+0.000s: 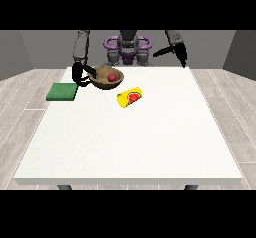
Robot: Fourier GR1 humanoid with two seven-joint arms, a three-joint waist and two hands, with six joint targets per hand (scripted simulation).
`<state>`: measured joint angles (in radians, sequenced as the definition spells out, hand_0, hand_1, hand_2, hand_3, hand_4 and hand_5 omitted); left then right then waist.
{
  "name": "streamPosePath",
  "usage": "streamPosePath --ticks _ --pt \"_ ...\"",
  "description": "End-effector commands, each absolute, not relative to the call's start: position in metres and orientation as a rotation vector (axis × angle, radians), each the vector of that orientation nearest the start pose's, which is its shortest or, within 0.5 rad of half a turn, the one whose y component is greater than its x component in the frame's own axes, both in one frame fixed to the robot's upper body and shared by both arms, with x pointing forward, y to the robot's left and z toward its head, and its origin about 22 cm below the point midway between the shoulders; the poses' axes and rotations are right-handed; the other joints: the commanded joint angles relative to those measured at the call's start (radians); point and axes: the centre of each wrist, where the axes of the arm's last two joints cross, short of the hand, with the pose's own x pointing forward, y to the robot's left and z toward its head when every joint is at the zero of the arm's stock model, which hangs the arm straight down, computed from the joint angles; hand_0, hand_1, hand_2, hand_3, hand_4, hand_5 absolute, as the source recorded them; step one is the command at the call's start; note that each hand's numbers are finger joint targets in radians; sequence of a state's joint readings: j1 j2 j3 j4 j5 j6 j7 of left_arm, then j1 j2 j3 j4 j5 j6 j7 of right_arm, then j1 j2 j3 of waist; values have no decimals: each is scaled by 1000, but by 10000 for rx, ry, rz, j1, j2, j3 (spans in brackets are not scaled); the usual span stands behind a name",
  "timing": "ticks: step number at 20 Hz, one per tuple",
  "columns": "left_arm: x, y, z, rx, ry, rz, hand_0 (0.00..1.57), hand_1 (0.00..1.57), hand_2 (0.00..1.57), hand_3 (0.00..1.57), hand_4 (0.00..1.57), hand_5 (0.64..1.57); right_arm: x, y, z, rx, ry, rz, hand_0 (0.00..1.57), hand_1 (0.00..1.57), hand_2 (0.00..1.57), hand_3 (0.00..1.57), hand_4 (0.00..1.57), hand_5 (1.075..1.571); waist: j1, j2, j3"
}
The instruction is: Pick the cup and pour the ball into the bowl, then pick the bowl and place it on the pad
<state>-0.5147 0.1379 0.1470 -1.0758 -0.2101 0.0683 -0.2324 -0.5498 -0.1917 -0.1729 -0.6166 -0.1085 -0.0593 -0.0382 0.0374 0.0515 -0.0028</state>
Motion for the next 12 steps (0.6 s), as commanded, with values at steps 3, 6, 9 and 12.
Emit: streamPosePath --ticks 3,6,9,12 --pt "344 263 -7 3547 -17260 -2038 0 0 0 0 0 1570 368 -278 -18 -789 -11297 -708 1571 1571 1571 1571 1052 1553 -762 -470 23" --pt "361 248 39 2913 -17955 -2489 0 0 0 0 0 1570 356 -365 -2 -1459 -11580 -1160 1571 1571 1571 1571 1060 1562 -52 -95 34" --pt "355 253 22 3014 -17967 -2319 0 0 0 0 0 1569 367 -370 23 -1211 -12215 -1693 1571 1571 1571 1571 1058 1559 -218 148 29" --pt "360 240 40 2885 -18768 -2346 0 0 0 0 0 1567 344 -413 15 -776 -12636 -2377 1571 1571 1571 1571 1074 1563 -122 935 34"
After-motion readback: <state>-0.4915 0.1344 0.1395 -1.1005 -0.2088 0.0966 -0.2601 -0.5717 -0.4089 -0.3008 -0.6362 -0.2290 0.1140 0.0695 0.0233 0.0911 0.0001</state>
